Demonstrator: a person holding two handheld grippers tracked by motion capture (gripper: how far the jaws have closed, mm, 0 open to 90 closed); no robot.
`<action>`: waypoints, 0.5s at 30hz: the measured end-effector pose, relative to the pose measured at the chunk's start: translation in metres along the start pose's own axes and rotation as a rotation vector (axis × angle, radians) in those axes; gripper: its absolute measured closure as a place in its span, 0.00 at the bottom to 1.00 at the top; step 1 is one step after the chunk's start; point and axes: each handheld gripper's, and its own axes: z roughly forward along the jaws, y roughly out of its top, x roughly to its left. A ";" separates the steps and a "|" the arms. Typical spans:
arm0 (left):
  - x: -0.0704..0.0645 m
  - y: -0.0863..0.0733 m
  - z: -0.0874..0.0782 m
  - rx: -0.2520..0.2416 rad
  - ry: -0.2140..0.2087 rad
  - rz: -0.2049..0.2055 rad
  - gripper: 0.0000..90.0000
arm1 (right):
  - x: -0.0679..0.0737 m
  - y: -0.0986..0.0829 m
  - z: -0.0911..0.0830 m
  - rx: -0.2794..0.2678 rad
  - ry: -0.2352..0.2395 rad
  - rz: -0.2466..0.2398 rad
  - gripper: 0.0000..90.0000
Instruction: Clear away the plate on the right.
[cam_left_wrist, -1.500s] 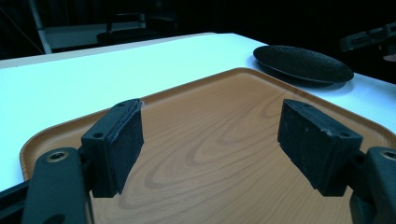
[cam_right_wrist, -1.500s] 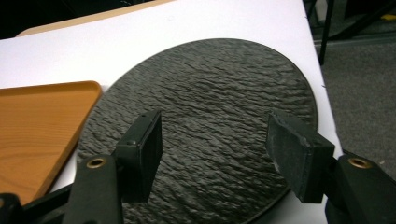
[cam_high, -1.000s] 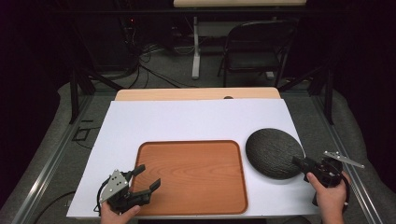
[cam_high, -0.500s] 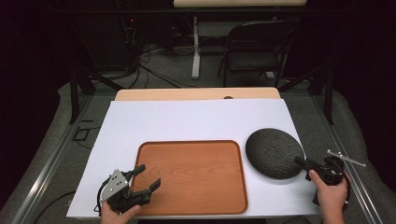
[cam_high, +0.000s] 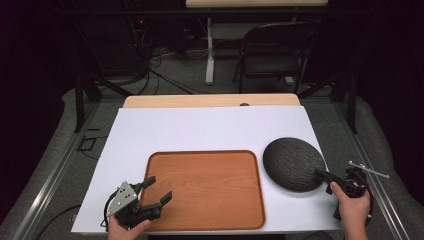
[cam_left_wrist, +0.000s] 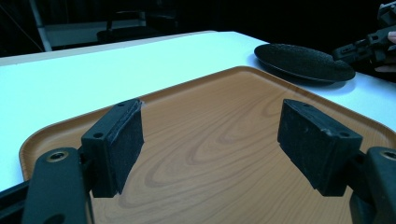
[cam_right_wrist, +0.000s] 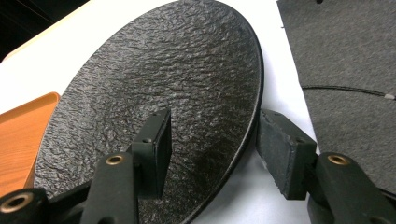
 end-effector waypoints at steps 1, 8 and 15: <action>0.000 0.000 0.000 0.000 0.000 0.000 0.25 | 0.000 0.000 0.001 -0.002 0.002 0.001 0.51; 0.000 0.000 0.000 0.001 -0.001 0.001 0.25 | -0.001 -0.001 0.006 0.015 0.023 0.036 0.52; 0.000 0.000 0.000 0.003 -0.001 0.001 0.25 | 0.000 -0.002 0.007 0.015 0.015 0.020 0.54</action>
